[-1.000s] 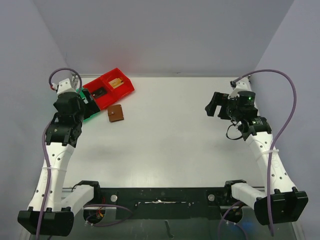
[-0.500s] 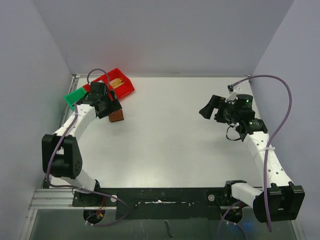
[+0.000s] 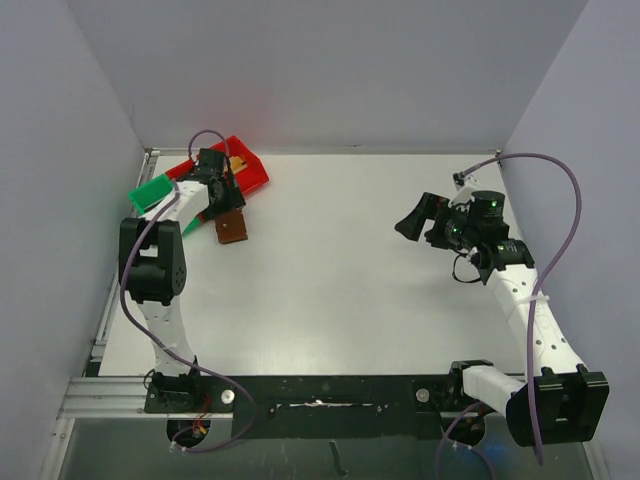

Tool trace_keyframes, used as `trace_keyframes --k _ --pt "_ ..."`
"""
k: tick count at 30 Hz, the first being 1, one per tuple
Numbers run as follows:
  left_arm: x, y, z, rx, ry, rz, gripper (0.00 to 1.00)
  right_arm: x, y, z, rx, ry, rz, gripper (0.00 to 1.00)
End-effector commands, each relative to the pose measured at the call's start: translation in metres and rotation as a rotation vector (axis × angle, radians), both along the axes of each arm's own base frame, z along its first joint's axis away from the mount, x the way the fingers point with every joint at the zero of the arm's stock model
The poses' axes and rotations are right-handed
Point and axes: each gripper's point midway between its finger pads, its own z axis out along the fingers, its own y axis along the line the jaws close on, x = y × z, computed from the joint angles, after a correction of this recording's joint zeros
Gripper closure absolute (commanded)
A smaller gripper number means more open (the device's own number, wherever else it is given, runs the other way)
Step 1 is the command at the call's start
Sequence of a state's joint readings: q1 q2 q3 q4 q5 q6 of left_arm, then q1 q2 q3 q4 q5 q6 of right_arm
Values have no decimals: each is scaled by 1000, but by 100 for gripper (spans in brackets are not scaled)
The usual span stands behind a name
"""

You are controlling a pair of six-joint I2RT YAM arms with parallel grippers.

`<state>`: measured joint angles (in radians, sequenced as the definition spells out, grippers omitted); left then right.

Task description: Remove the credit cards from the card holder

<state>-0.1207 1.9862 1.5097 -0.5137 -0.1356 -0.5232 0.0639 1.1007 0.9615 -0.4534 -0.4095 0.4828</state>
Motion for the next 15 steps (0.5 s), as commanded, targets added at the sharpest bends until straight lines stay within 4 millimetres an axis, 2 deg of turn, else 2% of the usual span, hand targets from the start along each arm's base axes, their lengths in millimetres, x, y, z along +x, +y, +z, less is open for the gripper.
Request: trace_keyframes --k 1,4,9,11,15 --pt "24 20 3 95 -20 7 36 0 1 12 27 -47 5 2" --pt "17 23 -15 114 29 4 41 1 1 9 22 -26 6 3" --pt "-7 19 -39 111 83 -15 50 2 -1 3 12 0 0 2" --pt "-15 13 -42 92 85 -31 53 2 0 0 16 6 -2 2" --pt "-33 -13 -49 87 98 -102 59 3 0 -5 23 15 -6 3"
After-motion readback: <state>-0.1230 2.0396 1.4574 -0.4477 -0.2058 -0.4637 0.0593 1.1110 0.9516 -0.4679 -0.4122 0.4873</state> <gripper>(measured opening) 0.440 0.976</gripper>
